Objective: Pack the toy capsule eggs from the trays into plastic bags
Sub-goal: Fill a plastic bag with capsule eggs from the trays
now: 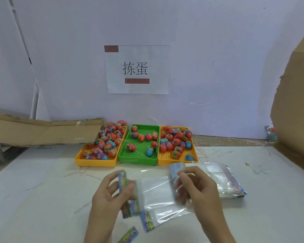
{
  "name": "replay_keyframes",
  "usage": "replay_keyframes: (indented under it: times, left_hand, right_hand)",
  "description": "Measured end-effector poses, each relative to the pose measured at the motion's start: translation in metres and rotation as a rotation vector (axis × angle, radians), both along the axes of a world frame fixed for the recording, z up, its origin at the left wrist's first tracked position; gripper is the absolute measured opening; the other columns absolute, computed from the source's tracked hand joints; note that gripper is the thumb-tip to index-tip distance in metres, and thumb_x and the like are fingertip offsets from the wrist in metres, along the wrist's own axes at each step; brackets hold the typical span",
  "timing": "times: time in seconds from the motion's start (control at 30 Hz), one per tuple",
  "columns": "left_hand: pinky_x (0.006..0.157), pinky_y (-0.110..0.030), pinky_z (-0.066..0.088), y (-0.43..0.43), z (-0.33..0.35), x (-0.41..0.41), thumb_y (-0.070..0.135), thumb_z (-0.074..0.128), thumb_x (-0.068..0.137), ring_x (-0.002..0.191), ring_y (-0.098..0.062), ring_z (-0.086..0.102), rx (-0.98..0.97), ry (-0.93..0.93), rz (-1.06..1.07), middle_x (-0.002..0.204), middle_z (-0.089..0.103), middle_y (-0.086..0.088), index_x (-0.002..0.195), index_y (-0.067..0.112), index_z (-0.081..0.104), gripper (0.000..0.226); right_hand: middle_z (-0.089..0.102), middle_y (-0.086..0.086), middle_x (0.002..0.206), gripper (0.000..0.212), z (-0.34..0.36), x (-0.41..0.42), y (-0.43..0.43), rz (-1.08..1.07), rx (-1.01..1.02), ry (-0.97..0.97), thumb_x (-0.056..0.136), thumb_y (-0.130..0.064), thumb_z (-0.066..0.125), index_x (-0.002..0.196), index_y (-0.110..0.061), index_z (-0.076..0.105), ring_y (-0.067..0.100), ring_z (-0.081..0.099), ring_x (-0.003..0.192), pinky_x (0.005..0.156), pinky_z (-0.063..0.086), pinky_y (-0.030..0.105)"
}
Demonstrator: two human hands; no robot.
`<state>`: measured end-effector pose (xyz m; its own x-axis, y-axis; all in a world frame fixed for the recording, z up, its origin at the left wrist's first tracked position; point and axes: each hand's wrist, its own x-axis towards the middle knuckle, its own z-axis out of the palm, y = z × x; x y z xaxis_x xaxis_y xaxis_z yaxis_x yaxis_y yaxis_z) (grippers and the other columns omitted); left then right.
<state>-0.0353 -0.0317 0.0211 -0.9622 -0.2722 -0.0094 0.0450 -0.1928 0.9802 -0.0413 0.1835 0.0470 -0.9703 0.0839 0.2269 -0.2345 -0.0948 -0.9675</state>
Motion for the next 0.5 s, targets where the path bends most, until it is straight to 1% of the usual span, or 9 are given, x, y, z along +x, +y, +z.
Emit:
replay_keyframes:
  times: [0.07, 0.13, 0.23, 0.3, 0.4, 0.5]
  left_hand:
    - [0.060, -0.033, 0.058, 0.001, -0.009, -0.004, 0.022, 0.080, 0.070, 0.067, -0.021, 0.073, 0.015, -0.072, -0.108, 0.095, 0.079, -0.006, 0.117, 0.025, 0.063, 0.051]
    - [0.062, -0.028, 0.059, 0.002, -0.020, -0.006, 0.012, 0.080, 0.079, 0.072, -0.020, 0.073, -0.027, -0.078, -0.101, 0.094, 0.078, -0.007, 0.121, 0.024, 0.063, 0.047]
    - [0.065, -0.028, 0.059, 0.001, -0.031, -0.008, -0.003, 0.074, 0.085, 0.071, -0.020, 0.071, -0.063, 0.002, -0.046, 0.085, 0.076, -0.011, 0.121, 0.019, 0.064, 0.043]
    - [0.065, -0.030, 0.060, 0.001, -0.032, -0.011, -0.006, 0.071, 0.087, 0.072, -0.023, 0.071, -0.082, 0.062, -0.009, 0.087, 0.075, -0.012, 0.120, 0.020, 0.064, 0.042]
    - [0.059, -0.031, 0.059, 0.000, -0.032, -0.018, -0.006, 0.069, 0.089, 0.068, -0.021, 0.068, -0.080, 0.122, 0.044, 0.089, 0.074, -0.010, 0.118, 0.024, 0.065, 0.041]
    - [0.047, -0.028, 0.050, 0.000, -0.029, -0.026, -0.005, 0.069, 0.090, 0.062, -0.016, 0.060, -0.097, 0.182, 0.053, 0.090, 0.072, -0.006, 0.112, 0.032, 0.068, 0.043]
  right_hand:
    - [0.068, 0.017, 0.068, 0.020, 0.003, -0.007, 0.000, -0.050, -0.040, -0.029, 0.097, -0.003, 0.060, 0.082, -0.014, 0.069, 0.020, 0.057, 0.047, 0.042, 0.042, 0.026]
    - [0.071, 0.015, 0.070, 0.015, 0.005, -0.015, 0.000, -0.063, -0.050, -0.091, 0.098, -0.003, 0.058, 0.086, -0.009, 0.065, 0.021, 0.060, 0.049, 0.046, 0.044, 0.030]
    - [0.074, 0.014, 0.076, 0.006, 0.004, -0.024, 0.003, -0.013, -0.036, -0.176, 0.095, 0.002, 0.059, 0.091, -0.002, 0.061, 0.024, 0.066, 0.055, 0.051, 0.049, 0.031]
    - [0.075, 0.014, 0.082, 0.005, 0.001, -0.025, 0.003, 0.038, 0.002, -0.184, 0.093, 0.003, 0.062, 0.093, -0.002, 0.060, 0.026, 0.069, 0.062, 0.053, 0.051, 0.030]
    - [0.076, 0.011, 0.082, 0.004, -0.004, -0.027, 0.001, 0.062, 0.047, -0.162, 0.093, -0.006, 0.067, 0.096, -0.005, 0.064, 0.024, 0.070, 0.065, 0.056, 0.052, 0.026]
    - [0.076, 0.006, 0.081, 0.009, -0.006, -0.032, 0.002, 0.041, 0.073, -0.144, 0.091, -0.011, 0.071, 0.093, -0.005, 0.065, 0.018, 0.070, 0.064, 0.056, 0.052, 0.023]
